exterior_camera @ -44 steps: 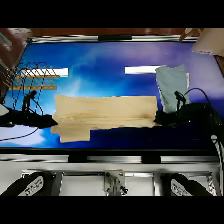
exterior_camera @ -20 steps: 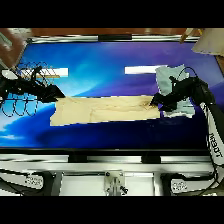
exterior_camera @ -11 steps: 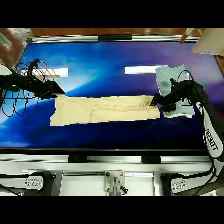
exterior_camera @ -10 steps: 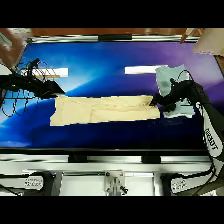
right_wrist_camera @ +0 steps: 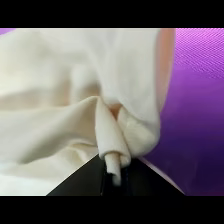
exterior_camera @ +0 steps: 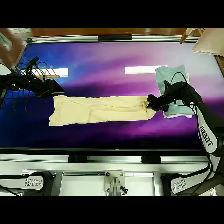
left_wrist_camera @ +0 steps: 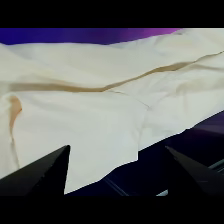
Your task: Fold the shirts.
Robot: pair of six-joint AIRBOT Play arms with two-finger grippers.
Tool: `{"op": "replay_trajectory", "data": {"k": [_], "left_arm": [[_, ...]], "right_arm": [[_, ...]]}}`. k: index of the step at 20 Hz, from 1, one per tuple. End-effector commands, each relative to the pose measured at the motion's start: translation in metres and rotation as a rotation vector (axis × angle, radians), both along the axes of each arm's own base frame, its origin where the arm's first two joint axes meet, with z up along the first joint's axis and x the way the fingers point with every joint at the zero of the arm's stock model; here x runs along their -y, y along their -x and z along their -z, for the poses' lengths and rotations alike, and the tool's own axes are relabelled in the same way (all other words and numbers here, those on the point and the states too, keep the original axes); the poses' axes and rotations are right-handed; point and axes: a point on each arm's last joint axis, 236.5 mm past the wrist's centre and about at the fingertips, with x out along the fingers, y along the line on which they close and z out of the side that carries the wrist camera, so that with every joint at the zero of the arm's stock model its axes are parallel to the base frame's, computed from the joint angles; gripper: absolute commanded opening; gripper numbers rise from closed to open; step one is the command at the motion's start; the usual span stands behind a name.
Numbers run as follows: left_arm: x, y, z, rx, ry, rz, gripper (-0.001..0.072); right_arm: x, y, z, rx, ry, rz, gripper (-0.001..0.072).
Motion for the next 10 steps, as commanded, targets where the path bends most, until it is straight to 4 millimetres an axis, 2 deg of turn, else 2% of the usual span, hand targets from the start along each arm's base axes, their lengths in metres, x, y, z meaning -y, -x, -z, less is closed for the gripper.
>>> {"op": "replay_trajectory", "data": {"k": [1,4,5,7,9,10], "left_arm": [[0.001,0.0,0.0,0.0,0.001,-0.002,0.0608],[0.017,0.002,-0.002,0.002,0.015,0.028,0.0121],[0.029,0.002,-0.003,0.003,0.03,0.047,0.0092],[0.067,0.006,-0.004,-0.001,0.082,0.102,0.0091],[0.113,0.009,0.002,0.007,0.124,0.147,0.0038],[0.138,0.01,0.011,0.005,0.132,0.154,0.0038]], "right_arm": [[-0.005,-0.006,-0.031,0.086,-0.006,-0.029,0.0084],[-0.005,-0.01,-0.088,0.214,-0.001,-0.032,0.0084],[-0.006,-0.007,-0.107,0.25,-0.002,-0.037,0.0084],[-0.009,0.005,-0.146,0.3,-0.01,-0.044,0.0084],[-0.012,0.023,-0.177,0.329,-0.019,-0.052,0.0084],[-0.014,0.033,-0.19,0.332,-0.026,-0.049,0.0084]]}}
